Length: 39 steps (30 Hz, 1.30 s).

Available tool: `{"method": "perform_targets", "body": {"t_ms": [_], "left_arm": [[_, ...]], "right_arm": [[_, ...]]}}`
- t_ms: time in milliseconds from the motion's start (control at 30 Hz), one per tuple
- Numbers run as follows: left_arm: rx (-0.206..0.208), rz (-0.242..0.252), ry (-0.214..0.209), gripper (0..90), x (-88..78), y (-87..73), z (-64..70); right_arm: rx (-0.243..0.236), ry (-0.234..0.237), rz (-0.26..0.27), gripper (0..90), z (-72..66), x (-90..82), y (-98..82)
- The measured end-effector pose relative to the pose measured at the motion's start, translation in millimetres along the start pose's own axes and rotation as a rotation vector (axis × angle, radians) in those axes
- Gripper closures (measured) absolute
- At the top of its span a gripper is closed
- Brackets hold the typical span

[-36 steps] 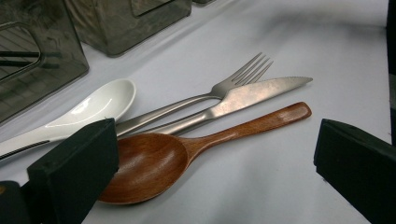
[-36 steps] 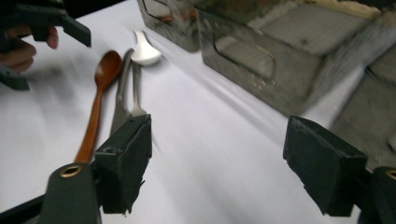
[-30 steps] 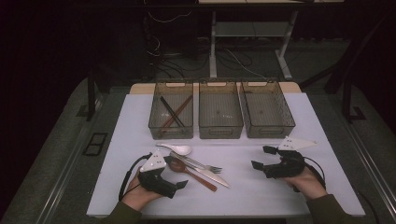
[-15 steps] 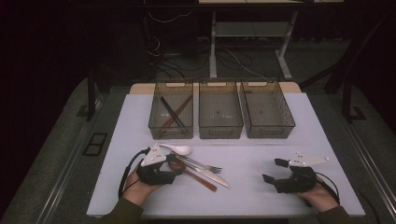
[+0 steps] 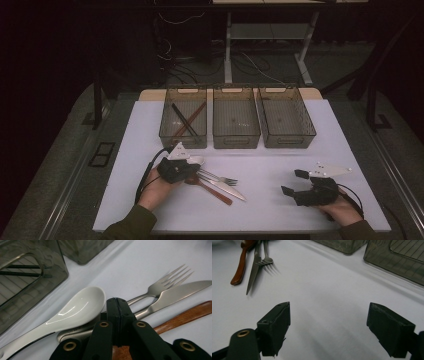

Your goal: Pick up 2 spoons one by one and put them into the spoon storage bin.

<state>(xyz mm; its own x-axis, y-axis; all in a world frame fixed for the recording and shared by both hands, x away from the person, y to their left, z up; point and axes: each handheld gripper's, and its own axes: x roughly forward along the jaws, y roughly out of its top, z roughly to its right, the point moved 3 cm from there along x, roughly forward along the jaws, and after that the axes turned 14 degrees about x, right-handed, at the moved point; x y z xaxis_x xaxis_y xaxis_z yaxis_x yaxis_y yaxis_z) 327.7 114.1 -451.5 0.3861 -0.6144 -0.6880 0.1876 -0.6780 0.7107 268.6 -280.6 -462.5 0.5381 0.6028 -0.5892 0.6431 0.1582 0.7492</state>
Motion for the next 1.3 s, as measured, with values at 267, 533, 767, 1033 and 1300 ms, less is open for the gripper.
{"method": "perform_targets", "body": {"t_ms": [267, 533, 767, 1033, 1300], "left_arm": [[0.006, -0.048, -0.010, 88.6, 6.2, -1.9, 0.7], [0.005, -0.070, -0.030, 88.6, 4.5, -4.0, 1.3], [0.011, -0.098, -0.042, 88.6, 1.0, -8.1, 4.2], [-0.005, -0.115, -0.067, 88.7, -7.2, -15.9, 5.4], [-0.007, -0.124, -0.090, 88.6, -17.4, -21.8, 14.5]], "right_arm": [[0.002, -0.003, 0.003, 18.5, 1.5, -1.3, -0.4], [0.000, -0.004, 0.003, 18.5, 1.9, -1.5, -0.5], [0.003, -0.004, -0.001, 18.5, 2.5, -2.3, -0.8], [-0.001, -0.005, -0.001, 18.5, 2.9, -1.7, -1.0], [0.005, -0.006, -0.003, 18.5, 3.1, -1.7, -1.4]]}}
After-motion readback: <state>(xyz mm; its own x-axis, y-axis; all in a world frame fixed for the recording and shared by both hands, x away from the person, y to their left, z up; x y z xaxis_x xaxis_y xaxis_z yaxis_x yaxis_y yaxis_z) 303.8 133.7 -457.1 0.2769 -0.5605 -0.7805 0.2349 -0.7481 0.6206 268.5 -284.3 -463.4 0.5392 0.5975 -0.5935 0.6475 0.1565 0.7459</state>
